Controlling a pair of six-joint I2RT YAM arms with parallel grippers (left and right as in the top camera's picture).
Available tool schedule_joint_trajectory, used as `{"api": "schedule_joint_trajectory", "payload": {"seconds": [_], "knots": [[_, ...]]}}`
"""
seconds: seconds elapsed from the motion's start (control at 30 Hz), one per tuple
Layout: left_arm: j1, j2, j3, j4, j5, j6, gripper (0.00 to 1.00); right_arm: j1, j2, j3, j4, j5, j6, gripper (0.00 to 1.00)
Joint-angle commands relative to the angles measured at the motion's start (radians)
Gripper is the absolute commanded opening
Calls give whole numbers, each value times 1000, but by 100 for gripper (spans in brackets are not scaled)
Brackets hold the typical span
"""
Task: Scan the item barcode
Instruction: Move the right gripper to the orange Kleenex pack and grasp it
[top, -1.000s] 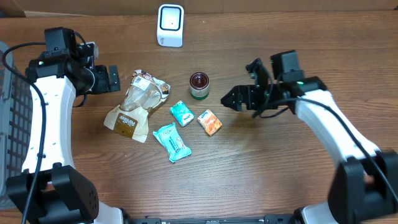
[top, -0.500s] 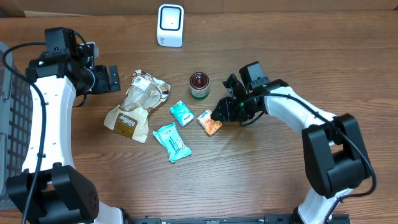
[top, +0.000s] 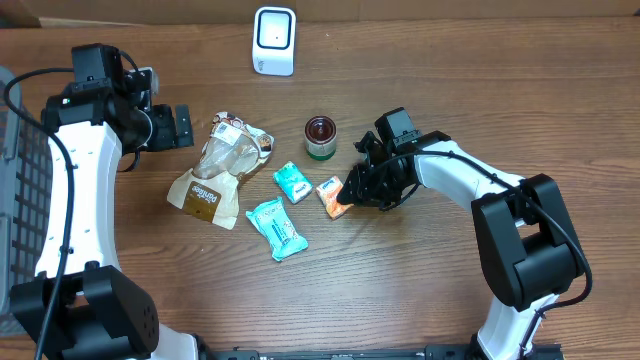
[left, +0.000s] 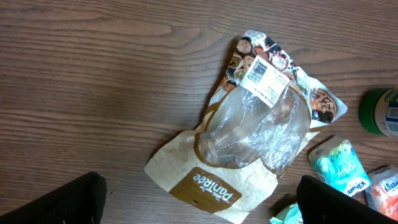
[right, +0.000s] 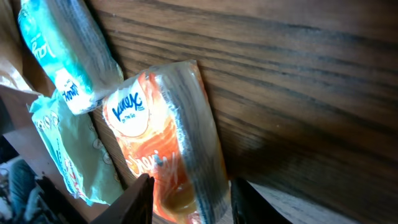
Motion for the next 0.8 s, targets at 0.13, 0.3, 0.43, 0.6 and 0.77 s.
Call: {"api": "schedule_joint_trajectory", "payload": {"seconds": [0.13, 0.3, 0.43, 0.6, 0.77], "knots": [[5, -11, 15, 0, 4, 19, 100, 5, 30, 18, 7, -5, 74, 13], [5, -11, 15, 0, 4, 19, 100, 6, 30, 18, 11, -5, 107, 17], [5, -11, 15, 0, 4, 18, 100, 22, 30, 18, 11, -6, 167, 40], [5, -11, 15, 0, 4, 19, 100, 58, 31, 18, 14, 10, 259, 39], [5, -11, 15, 0, 4, 19, 100, 88, 37, 18, -2, 165, 416, 4]]}}
